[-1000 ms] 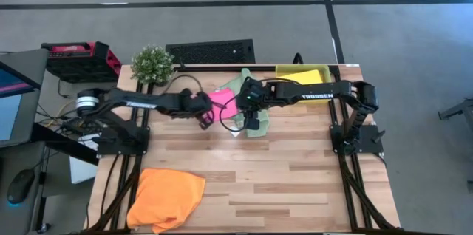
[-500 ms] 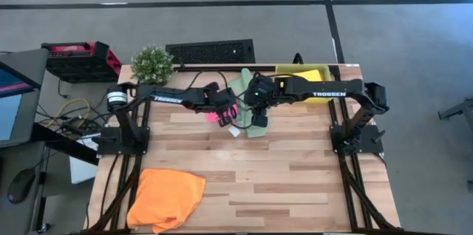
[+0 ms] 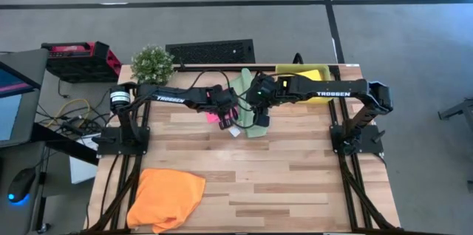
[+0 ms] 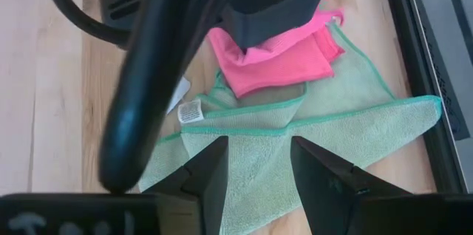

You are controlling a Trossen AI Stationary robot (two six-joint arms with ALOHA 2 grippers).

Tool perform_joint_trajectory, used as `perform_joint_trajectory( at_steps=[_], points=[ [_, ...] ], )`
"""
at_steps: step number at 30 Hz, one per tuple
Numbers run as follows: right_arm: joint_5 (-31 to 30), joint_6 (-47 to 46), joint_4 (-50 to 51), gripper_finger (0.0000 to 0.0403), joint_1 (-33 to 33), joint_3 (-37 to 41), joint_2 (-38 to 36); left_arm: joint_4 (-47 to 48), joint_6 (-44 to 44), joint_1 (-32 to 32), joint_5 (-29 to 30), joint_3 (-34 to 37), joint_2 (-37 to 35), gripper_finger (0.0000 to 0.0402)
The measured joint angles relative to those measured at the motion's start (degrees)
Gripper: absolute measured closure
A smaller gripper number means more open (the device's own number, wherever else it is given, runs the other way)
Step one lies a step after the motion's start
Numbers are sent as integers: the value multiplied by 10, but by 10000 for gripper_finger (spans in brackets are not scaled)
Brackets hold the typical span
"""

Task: Fold microfiber towels
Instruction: Fold the pink towel

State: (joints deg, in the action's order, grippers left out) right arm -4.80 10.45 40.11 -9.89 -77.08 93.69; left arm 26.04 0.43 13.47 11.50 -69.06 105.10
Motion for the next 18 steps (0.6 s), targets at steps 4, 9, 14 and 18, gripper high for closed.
perform_joint_trajectory(
  at_steps=[4,9,14,18],
  points=[
    [0,0,0,232,0,0,0,0,6,0,-17,0,0,367],
    [0,0,0,232,0,0,0,-1,9,0,-16,0,0,313],
    [0,0,0,232,0,0,0,-5,-3,1,-3,0,0,270],
    [0,0,0,232,0,0,0,35,-12,1,-2,0,-10,255]
  ],
)
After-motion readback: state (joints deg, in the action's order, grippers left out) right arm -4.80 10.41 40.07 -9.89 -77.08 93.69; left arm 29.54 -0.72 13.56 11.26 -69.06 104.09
